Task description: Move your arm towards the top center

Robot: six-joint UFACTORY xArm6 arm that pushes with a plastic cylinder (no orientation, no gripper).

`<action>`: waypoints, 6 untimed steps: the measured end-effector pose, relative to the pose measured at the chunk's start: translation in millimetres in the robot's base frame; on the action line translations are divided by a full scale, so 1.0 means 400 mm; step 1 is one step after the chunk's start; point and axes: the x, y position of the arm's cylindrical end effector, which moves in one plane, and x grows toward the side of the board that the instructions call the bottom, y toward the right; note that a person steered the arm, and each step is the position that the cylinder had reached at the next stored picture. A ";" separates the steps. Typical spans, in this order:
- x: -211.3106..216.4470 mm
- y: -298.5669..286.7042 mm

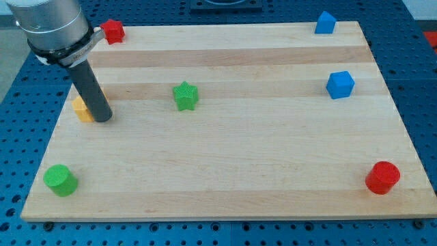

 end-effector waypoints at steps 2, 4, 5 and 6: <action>0.050 0.054; 0.082 0.136; 0.081 0.321; -0.016 0.485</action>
